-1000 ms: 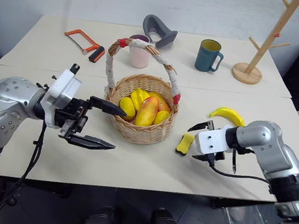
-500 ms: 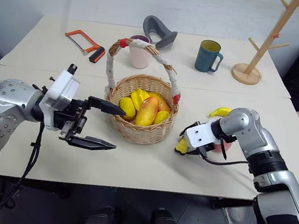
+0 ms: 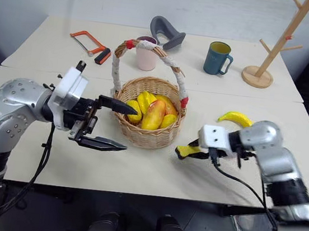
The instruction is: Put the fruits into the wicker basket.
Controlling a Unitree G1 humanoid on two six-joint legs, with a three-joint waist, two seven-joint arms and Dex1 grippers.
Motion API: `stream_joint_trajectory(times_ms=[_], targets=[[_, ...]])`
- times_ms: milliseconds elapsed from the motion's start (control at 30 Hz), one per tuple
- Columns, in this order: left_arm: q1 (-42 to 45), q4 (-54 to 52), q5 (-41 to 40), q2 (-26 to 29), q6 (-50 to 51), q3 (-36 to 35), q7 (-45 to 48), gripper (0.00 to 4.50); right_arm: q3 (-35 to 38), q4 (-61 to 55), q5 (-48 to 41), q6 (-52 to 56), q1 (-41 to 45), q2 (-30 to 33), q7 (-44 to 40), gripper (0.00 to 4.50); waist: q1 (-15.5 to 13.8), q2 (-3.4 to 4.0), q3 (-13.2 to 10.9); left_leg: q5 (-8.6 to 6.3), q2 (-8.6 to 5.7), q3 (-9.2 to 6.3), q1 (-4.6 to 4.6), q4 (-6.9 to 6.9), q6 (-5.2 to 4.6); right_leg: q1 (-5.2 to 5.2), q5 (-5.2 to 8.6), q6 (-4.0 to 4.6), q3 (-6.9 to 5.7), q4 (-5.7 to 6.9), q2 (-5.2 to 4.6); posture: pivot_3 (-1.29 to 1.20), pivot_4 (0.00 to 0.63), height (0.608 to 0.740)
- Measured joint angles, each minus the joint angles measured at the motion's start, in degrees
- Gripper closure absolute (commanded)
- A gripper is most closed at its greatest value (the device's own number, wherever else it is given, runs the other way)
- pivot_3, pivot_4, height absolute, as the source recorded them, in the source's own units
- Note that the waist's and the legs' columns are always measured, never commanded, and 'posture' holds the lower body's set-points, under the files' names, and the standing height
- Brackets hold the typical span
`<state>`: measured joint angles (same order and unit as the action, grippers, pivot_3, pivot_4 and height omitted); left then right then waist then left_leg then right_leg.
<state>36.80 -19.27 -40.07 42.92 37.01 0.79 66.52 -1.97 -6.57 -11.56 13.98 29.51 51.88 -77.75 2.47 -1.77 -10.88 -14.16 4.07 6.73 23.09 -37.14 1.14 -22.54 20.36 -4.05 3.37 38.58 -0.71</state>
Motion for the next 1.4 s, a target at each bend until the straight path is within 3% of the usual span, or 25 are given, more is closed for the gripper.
stream_joint_trajectory(times_ms=[100, 167, 300, 400, 567, 767, 900, 1067, 1200, 1400], targets=[[1.03, 0.3, -0.21, -2.04, 0.34, 0.48, -0.86, 0.0, 14.91, -7.19, -2.17, 10.7, -8.23, 5.15, 5.77, 3.45, -0.82, -0.01, 0.0, -0.02, -0.01, -0.01, 0.01, 0.0, -0.02, 0.04, 0.0, 0.0, 0.02, -0.12, 0.01, 0.0, 0.15, 0.74], [1.55, 0.62, -0.24, -4.05, 0.31, 0.63, -1.47, 0.0, 28.08, -8.4, -0.66, 16.73, -18.02, 6.99, 9.42, 3.45, -1.48, -0.04, 0.03, -0.05, -0.06, -0.18, 0.02, 0.01, -0.07, 0.22, 0.0, 0.0, 0.02, -0.37, 0.05, 0.0, 0.15, 0.74], [2.75, 2.25, -0.58, -5.42, 0.89, 0.49, -1.8, 0.0, 40.65, -6.57, 3.17, 20.6, -33.25, 6.1, 13.15, 3.45, -1.36, -0.06, 0.04, -0.05, -0.08, -0.08, 0.03, 0.02, -0.12, 0.23, -0.03, -0.07, 0.12, -0.53, 0.12, 0.0, 0.15, 0.74], [3.87, 3.12, -0.31, -6.54, 0.27, 0.85, -1.42, 0.0, 41.46, -5.83, 5.3, 21.85, -39.12, 1.6, 19.04, 3.45, -0.25, -0.01, 0.08, -0.05, -0.06, 0.01, -0.05, 0.05, -0.1, 0.24, -0.04, -0.09, 0.21, -0.48, 0.18, 0.0, 0.15, 0.74], [3.91, 4.95, 0.98, -6.8, -0.99, 1.74, -0.51, 0.0, 36.2, -2.76, 8.58, 21.26, -41.24, -2.3, 27.36, 3.45, 0.67, 0.2, 0.19, 0.01, -0.1, 0.05, -0.06, 0.12, 0.0, 0.15, -0.03, -0.11, 0.25, -0.37, 0.22, 0.0, 0.15, 0.74], [4.34, 6.63, 1.92, -7.03, -2.14, 2.26, -0.14, 0.0, 34.8, -1.96, 6.48, 22.64, -39.31, -3.63, 30.44, 1.51, 0.49, 0.23, 0.18, 0.01, -0.08, 0.01, -0.04, 0.11, 0.0, 0.15, -0.01, -0.15, 0.24, -0.37, 0.2, 0.0, 0.15, 0.74], [4.37, 6.93, 2.06, -7.01, -2.23, 2.13, -0.43, 0.0, 39.78, -5.19, 1.21, 28.03, -38.98, -3.57, 29.9, 0.1, -0.01, 0.25, 0.17, 0.0, -0.12, 0.01, -0.03, 0.1, -0.02, 0.17, 0.01, -0.18, 0.26, -0.37, 0.16, 0.0, 0.15, 0.74], [4.53, 7.38, 2.06, -6.7, -2.12, 1.92, -0.73, 0.0, 45.91, -15.75, -7.5, 38.55, -32.75, -4.56, 32.46, 0.04, 0.07, 0.24, 0.17, 0.0, -0.02, -0.02, -0.04, 0.12, 0.01, 0.18, 0.01, -0.18, 0.24, -0.35, 0.23, 0.0, 0.15, 0.74], [4.59, 7.98, 2.06, -6.38, -2.0, 1.74, -0.89, 0.0, 45.31, -22.84, -13.85, 48.48, -25.49, -14.8, 40.69, 0.04, 0.08, 0.24, 0.17, -0.01, -0.01, -0.05, 0.0, 0.12, 0.05, 0.13, 0.01, -0.18, 0.24, -0.35, 0.22, 0.0, 0.15, 0.74], [4.68, 8.11, 2.06, -5.75, -1.97, 1.49, -0.77, 0.0, 39.68, -24.39, -14.5, 51.84, -20.74, -24.73, 52.18, 0.04, -0.05, 0.25, 0.17, -0.01, -0.06, 0.0, 0.07, 0.14, 0.03, 0.06, 0.01, -0.17, 0.24, -0.36, 0.16, 0.0, 0.15, 0.74]])
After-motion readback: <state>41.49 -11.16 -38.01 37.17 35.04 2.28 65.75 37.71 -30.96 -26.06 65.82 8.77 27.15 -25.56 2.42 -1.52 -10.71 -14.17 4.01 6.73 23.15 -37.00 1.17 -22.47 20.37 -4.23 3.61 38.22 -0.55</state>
